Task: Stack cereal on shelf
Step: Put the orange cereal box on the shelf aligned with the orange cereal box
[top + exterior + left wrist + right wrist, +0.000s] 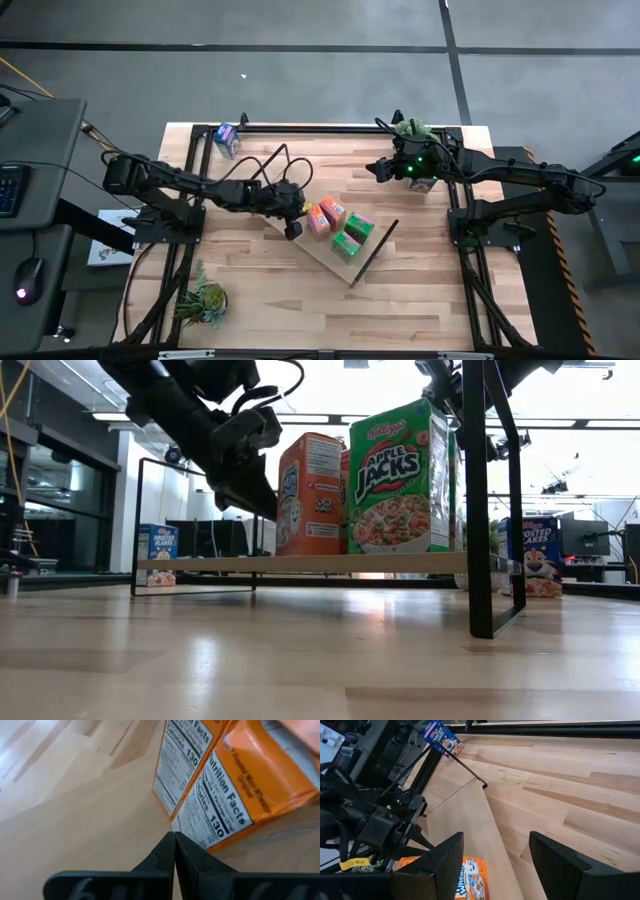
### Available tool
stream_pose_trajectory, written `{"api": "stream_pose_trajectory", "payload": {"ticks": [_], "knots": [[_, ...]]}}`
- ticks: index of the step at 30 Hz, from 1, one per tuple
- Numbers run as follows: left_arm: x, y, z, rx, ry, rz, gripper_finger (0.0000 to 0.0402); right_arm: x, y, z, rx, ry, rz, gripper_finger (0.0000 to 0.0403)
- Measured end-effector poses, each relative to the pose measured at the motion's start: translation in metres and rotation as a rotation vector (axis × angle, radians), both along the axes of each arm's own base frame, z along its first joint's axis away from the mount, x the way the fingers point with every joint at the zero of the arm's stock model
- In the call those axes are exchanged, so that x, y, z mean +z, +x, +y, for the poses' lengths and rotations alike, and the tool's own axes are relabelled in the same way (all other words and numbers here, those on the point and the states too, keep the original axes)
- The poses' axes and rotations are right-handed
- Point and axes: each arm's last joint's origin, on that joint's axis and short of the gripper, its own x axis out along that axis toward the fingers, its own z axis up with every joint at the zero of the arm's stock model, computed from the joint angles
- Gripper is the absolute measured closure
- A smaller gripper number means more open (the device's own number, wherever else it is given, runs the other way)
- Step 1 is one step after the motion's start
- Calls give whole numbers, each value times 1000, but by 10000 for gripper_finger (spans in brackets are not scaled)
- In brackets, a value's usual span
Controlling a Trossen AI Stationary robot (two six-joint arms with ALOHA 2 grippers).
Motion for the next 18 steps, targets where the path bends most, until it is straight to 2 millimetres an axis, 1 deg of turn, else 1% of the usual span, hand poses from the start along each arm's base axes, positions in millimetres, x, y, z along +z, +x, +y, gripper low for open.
{"api": "stream_pose_trajectory", "payload": {"ticks": [5, 12, 18], "knots": [[0, 0, -7, 9, -23, -2, 401, -4, 4, 0, 18, 14, 13, 185], [0, -1, -16, 5, -52, -5, 401, -15, 13, -2, 41, 42, 61, 185], [1, -3, -19, 12, -71, 3, 401, -16, 14, -2, 67, 30, 66, 185]]}}
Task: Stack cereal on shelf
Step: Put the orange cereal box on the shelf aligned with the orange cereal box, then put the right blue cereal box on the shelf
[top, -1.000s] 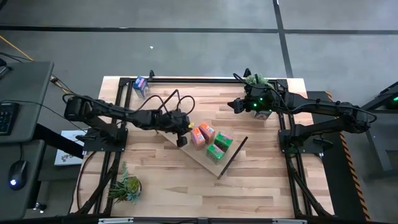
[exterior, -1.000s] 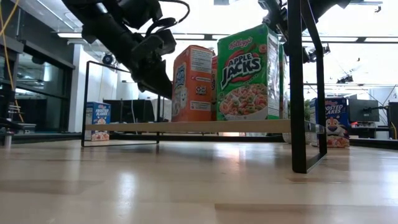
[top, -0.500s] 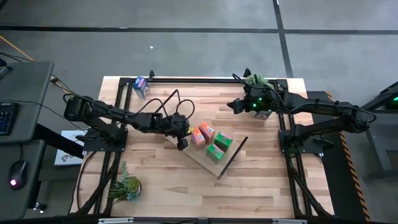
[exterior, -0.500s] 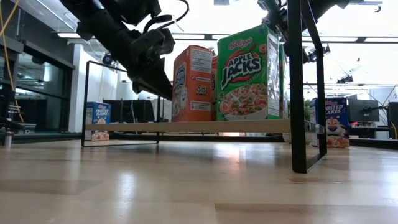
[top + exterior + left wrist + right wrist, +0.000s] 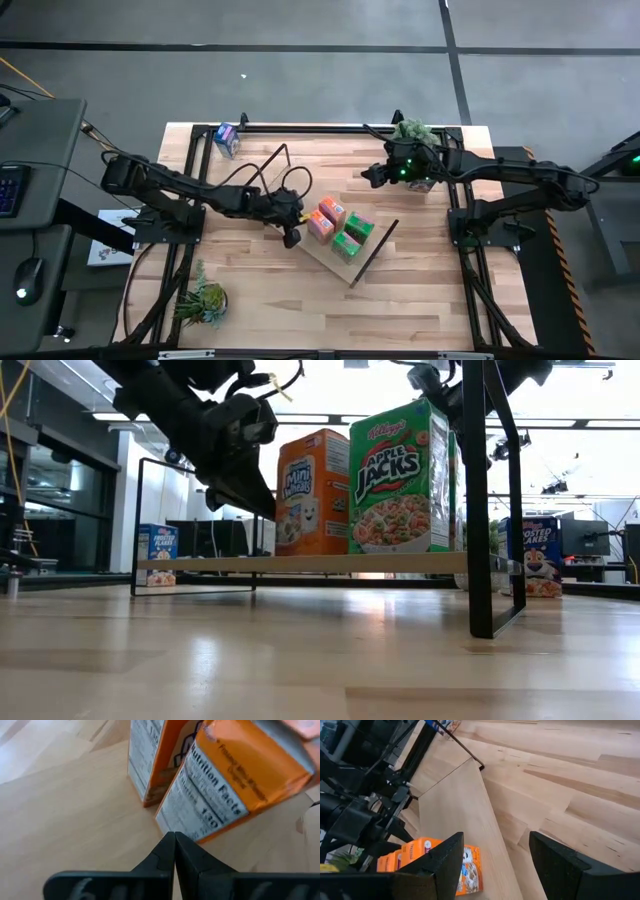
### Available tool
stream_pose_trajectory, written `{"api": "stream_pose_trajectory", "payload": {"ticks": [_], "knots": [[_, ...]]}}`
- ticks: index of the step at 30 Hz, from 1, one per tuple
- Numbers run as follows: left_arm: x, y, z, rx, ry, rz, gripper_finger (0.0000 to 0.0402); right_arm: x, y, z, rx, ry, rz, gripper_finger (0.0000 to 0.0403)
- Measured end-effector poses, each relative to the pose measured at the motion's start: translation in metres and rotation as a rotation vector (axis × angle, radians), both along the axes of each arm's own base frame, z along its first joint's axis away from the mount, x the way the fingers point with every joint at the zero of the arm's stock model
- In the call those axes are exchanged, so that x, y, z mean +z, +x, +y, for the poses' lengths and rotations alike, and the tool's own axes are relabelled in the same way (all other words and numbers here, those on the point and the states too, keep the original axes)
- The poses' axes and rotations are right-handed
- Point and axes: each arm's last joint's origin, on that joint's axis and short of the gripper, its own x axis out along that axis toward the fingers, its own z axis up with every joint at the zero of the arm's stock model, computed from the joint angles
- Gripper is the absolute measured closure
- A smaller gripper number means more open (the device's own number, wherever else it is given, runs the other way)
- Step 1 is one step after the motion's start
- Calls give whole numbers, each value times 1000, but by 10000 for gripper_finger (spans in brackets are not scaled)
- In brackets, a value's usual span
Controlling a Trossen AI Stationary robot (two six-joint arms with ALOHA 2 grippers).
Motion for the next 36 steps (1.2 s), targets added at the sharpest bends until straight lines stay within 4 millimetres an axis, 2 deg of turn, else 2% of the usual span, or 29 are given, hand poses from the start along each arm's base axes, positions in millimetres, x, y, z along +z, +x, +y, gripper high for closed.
{"api": "stream_pose_trajectory", "payload": {"ticks": [4, 8, 11, 14, 17, 23, 30, 36], "knots": [[13, -11, 9, 23, 7, 8, 401, 12, -3, -2, 48, -19, -37, 185], [42, -34, 24, 52, 37, -31, 401, 45, -7, -3, 154, -86, -4, 185], [67, -54, 34, 101, 70, -107, 401, 66, -18, -2, 176, -154, 201, 185], [89, -72, 42, 173, 98, -204, 401, 76, -31, -1, 193, -200, 444, 185], [102, -86, 49, 249, 121, -274, 401, 69, -43, -2, 227, -190, 641, 185], [111, -96, 54, 313, 115, -326, 401, 35, -64, -7, 386, -82, 902, 185], [110, -95, 55, 326, 76, -325, 401, 13, -76, -22, 467, -39, 989, 179], [110, -95, 54, 339, 47, -336, 401, 4, -74, -37, 460, -16, 1044, 136]]}}
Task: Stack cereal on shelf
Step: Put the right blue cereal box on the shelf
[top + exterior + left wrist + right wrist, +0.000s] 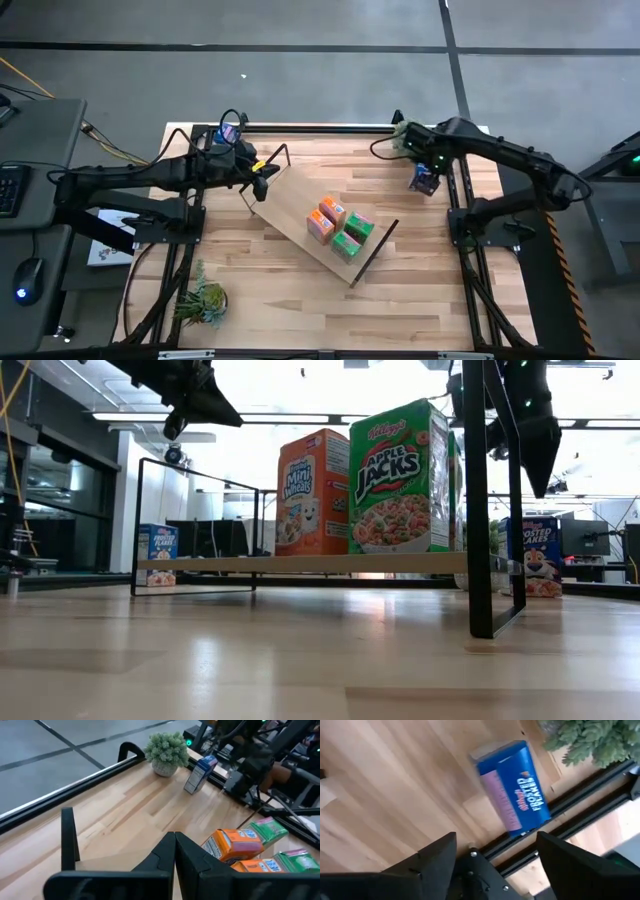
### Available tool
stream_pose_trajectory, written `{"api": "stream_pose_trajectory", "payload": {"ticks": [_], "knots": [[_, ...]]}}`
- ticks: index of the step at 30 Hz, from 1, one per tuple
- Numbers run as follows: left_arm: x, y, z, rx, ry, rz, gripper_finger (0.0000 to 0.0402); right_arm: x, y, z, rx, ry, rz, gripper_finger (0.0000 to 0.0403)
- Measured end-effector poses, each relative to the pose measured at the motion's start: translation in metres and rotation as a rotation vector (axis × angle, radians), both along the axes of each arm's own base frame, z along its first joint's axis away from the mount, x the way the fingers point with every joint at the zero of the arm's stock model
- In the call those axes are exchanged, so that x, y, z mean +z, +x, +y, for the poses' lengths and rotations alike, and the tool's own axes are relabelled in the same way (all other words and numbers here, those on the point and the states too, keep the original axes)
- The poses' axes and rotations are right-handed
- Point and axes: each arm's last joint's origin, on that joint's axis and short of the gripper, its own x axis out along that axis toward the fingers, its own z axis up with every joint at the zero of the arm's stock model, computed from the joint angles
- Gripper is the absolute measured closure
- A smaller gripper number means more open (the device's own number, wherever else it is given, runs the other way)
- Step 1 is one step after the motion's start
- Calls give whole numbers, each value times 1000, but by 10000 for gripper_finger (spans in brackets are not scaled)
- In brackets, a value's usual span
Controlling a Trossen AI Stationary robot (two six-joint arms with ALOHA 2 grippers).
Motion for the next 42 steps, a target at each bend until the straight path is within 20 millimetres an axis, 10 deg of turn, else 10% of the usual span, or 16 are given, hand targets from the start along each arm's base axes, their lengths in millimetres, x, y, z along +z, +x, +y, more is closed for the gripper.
{"api": "stream_pose_trajectory", "payload": {"ticks": [9, 42], "knots": [[0, 0, 0, -3, -18, -6, 401, -27, 20, -20, 146, -39, 209, 82], [0, 0, 0, -3, -32, -13, 401, -64, 42, -31, 263, 149, 289, 80]]}}
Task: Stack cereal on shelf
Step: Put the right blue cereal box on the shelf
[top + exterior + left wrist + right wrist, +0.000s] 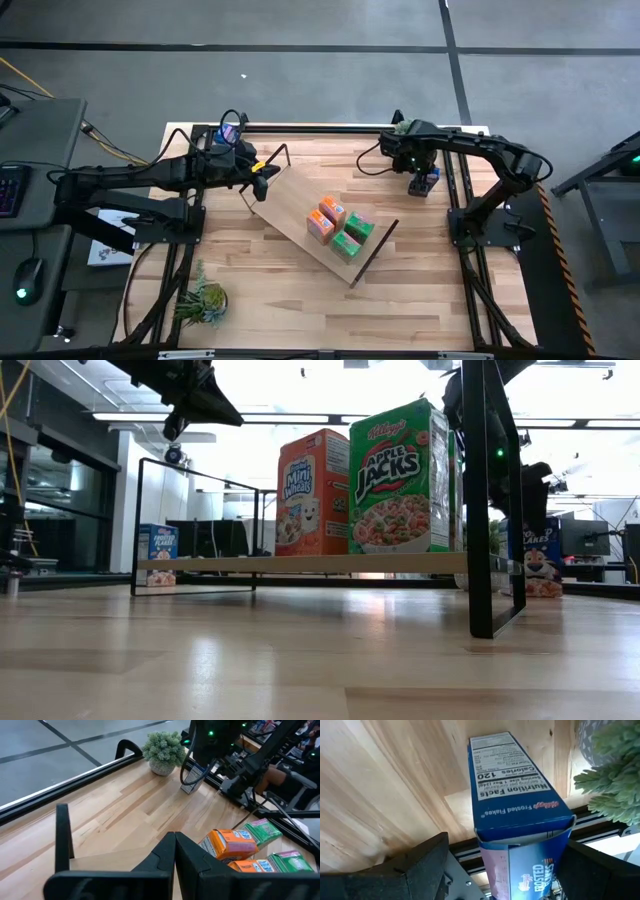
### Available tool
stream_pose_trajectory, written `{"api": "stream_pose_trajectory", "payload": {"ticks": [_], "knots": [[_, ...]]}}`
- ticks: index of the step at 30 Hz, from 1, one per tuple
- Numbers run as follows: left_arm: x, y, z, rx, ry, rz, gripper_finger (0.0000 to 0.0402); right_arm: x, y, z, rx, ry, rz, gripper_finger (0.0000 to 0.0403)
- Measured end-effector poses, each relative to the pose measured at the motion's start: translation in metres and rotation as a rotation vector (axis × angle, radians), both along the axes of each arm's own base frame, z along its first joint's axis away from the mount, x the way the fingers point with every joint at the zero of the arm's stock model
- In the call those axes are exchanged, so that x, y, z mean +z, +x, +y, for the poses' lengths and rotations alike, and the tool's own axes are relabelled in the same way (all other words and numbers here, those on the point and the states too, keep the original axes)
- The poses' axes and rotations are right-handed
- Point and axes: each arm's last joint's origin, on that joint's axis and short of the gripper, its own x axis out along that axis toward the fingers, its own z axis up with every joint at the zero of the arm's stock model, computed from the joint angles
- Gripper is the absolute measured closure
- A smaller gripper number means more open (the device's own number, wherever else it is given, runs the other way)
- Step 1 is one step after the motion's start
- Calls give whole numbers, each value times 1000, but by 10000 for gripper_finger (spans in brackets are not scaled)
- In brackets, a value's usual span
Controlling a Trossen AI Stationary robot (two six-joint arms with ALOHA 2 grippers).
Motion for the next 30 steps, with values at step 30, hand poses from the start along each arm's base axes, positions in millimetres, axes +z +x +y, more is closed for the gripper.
{"api": "stream_pose_trajectory", "payload": {"ticks": [30], "knots": [[0, 0, 0, -15, 12, 6, 401, 0, 0, 1, -4, 14, -2, 80]]}}
